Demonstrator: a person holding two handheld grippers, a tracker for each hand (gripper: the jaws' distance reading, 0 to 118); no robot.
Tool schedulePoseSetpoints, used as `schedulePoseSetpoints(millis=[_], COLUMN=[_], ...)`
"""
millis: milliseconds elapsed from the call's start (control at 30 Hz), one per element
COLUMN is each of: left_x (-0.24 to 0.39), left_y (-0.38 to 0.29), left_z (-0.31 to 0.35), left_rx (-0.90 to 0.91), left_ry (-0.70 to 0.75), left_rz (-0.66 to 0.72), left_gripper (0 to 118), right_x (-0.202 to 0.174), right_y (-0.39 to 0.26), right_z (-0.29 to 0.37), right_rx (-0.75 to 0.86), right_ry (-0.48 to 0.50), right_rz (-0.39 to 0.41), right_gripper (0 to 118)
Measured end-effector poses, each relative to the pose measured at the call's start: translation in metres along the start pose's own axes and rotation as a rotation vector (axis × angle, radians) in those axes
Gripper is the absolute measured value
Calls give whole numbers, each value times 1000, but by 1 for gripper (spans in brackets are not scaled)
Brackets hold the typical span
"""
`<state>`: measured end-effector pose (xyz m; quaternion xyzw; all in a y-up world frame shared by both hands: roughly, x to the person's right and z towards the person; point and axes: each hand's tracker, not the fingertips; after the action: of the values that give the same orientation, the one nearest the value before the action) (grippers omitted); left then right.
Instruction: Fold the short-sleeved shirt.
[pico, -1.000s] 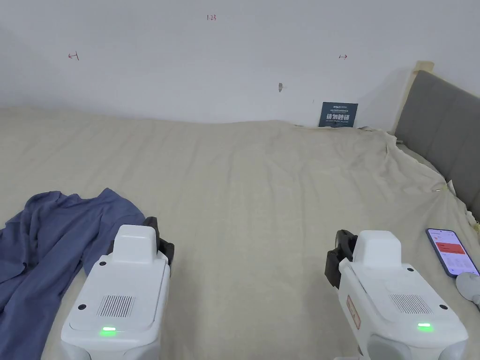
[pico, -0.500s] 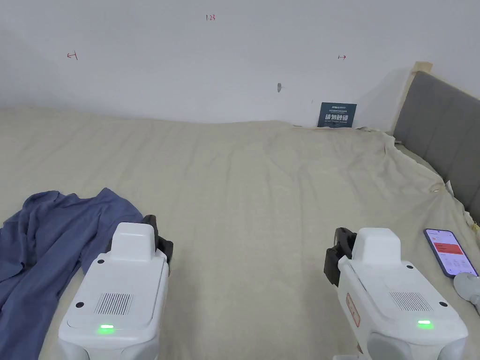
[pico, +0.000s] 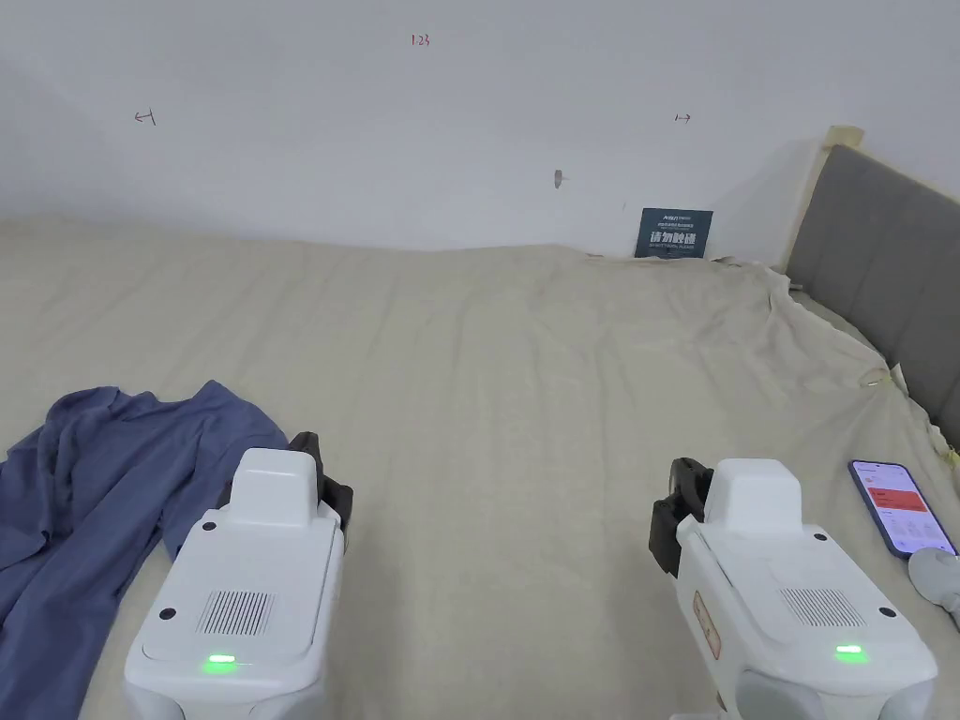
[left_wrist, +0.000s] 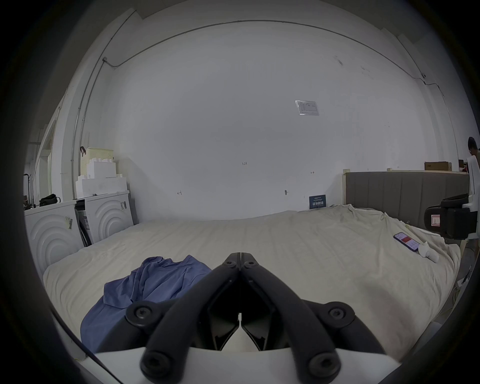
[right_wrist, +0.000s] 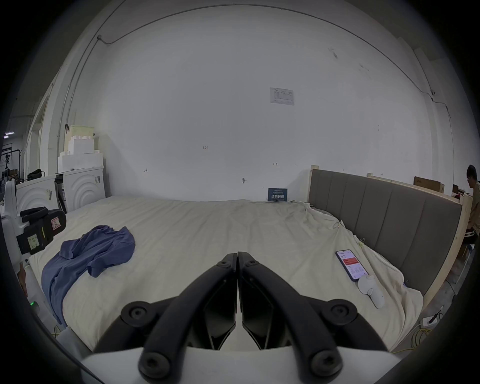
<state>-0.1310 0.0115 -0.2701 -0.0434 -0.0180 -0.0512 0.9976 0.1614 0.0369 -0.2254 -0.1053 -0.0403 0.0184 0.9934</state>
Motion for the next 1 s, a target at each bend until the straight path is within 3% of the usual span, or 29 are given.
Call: schedulePoseSetpoints(millis=[700,1000], left_x=[-4,-48], left_y=[-2,-6], left_z=[3,23], left_rx=[9,1], left_ry=[10,132], left_rz=[9,21], left_gripper=[0,0], right_x=[2,-40], right_y=[-4,6], right_z=[-7,-16], right_rx=[3,22], right_ry=[9,113], right_rz=[12,36], right_gripper=[0,0])
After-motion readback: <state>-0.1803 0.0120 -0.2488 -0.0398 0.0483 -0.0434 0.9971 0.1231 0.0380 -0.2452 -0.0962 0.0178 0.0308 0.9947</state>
